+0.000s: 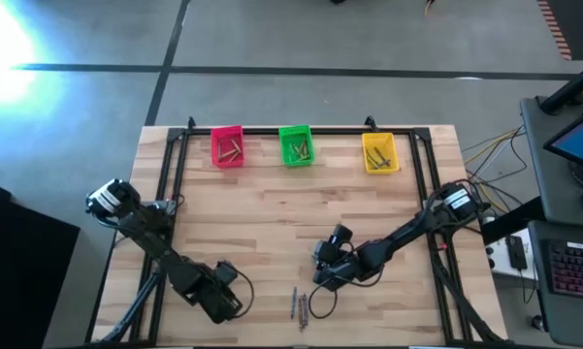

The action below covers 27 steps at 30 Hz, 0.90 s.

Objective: Sort crayons
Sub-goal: Put the blue crayon into the red basket

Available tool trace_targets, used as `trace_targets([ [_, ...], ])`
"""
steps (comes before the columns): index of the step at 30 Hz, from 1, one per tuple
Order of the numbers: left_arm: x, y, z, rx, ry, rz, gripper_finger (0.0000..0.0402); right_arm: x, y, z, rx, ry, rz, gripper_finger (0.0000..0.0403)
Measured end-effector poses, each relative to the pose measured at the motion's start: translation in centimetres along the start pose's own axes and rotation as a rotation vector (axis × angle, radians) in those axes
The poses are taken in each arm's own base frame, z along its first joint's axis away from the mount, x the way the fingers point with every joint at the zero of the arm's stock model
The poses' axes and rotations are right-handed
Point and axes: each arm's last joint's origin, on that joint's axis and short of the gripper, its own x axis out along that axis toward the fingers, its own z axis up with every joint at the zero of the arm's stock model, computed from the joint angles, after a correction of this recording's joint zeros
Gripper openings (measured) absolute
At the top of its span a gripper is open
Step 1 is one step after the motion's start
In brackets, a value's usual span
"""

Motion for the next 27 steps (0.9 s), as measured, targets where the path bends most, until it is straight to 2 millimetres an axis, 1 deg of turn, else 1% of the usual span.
trace_targets([
  [5,1.0,-0.8,0.2,-0.008,0.001,-0.05,0.015,0.0,0.0,-0.1,-0.008,0.003,-0.002,0.0215],
  [11,2.5,-0.7,0.1,0.034,0.031,0.002,0.015,0.0,0.0,-0.1,-0.008,0.007,-0.005,0.0215],
  [13,2.6,-0.6,0.1,0.067,0.034,0.02,0.0143,0.0,0.0,-0.1,-0.008,0.008,-0.005,0.0215],
  [16,2.7,-0.3,0.1,0.101,0.034,0.053,0.0115,0.0,-0.1,-0.1,-0.008,0.008,-0.006,0.0215],
  [22,2.7,0.1,0.1,0.164,0.028,0.086,0.0023,0.0,-0.1,-0.1,-0.008,0.008,-0.006,0.0215],
  [23,2.7,0.1,0.1,0.169,0.025,0.091,0.0013,0.0,0.0,-0.2,-0.009,0.008,-0.006,0.0214],
  [24,2.7,0.2,0.2,0.171,0.016,0.096,0.0008,-0.1,0.0,-0.2,-0.01,0.009,-0.004,0.0214],
  [27,2.5,0.3,0.6,0.195,-0.009,0.107,0.0012,-0.2,0.1,-0.3,-0.014,0.008,-0.001,0.0215],
])
